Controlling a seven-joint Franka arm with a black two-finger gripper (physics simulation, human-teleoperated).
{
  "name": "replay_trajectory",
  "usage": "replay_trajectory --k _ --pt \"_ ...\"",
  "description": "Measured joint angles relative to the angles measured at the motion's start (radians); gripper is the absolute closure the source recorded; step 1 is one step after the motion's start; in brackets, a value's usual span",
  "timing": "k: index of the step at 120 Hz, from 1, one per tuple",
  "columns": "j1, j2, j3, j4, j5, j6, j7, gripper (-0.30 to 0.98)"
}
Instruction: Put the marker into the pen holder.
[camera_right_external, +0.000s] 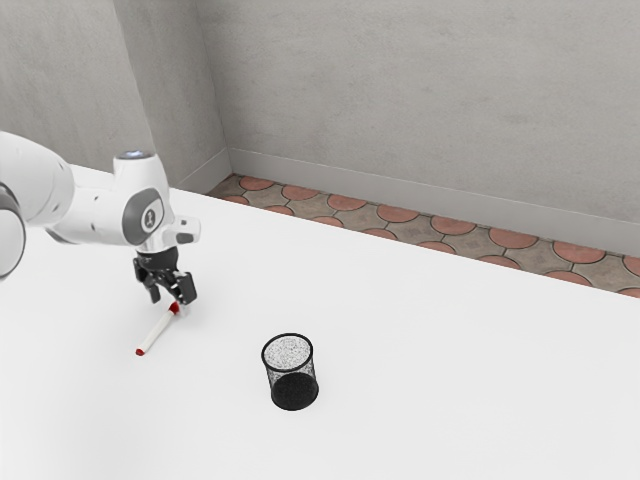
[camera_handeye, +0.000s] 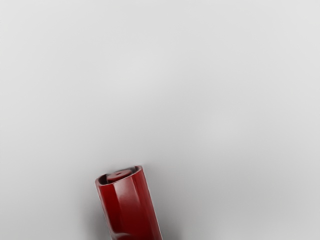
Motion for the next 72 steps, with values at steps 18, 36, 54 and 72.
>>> replay_trajectory --k 18,36,54,72 --pt "0.000 0.012 0.000 -0.005 -0.035 0.027 0.008 0.02" --pt "0.002 0.017 0.000 -0.009 -0.047 0.043 0.014 0.07" --pt "0.002 0.017 0.000 -0.009 -0.051 0.050 0.019 0.27" --pt "0.001 0.016 0.000 -0.007 -0.051 0.054 0.022 0.45"
